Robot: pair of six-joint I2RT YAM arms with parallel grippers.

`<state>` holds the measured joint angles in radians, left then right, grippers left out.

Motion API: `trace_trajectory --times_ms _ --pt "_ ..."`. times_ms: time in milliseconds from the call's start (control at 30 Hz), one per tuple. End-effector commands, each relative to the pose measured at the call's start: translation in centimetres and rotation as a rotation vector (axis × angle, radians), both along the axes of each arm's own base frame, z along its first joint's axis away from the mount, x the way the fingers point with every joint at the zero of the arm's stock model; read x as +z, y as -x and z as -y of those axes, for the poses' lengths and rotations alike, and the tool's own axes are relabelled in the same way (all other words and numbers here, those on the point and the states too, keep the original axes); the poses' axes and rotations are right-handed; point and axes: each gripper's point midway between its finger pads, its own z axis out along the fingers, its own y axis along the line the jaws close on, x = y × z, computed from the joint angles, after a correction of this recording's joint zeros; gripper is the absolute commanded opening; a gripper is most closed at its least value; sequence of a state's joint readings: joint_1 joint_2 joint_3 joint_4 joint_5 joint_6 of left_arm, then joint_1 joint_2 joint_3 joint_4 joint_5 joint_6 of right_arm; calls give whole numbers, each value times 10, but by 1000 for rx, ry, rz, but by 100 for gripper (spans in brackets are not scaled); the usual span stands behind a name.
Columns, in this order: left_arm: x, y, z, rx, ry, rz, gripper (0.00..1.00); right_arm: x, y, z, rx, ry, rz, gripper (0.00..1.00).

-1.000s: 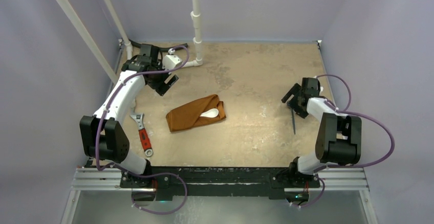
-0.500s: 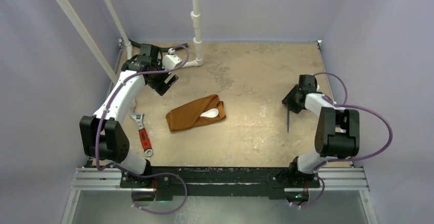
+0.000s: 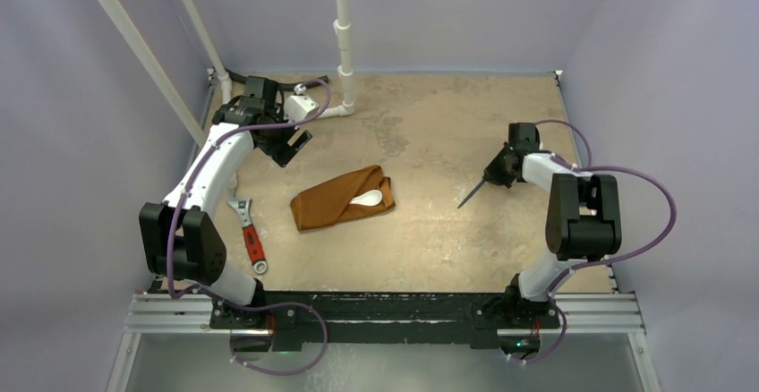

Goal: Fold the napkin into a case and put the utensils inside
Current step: Pick up the spoon from the corner of the board.

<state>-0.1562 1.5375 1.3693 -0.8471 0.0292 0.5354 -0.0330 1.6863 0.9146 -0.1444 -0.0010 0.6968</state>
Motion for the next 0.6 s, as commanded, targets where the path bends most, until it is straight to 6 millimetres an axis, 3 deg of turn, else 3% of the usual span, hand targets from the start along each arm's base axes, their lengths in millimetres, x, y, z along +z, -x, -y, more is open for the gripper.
trace_trajectory --times_ms 0,133,300,467,567 --pt "15 -8 2 0 28 45 79 -26 34 -8 9 -2 -158 0" --pt "20 -6 12 -16 81 26 79 16 6 -46 82 -20 9 0" --pt "55 -3 44 -74 246 5 80 112 -26 -112 212 -123 339 0" --pt "83 15 94 -169 496 -47 85 186 -25 -169 316 -261 554 0" --pt "89 35 127 -256 614 -87 93 238 -16 -195 360 -362 731 0"
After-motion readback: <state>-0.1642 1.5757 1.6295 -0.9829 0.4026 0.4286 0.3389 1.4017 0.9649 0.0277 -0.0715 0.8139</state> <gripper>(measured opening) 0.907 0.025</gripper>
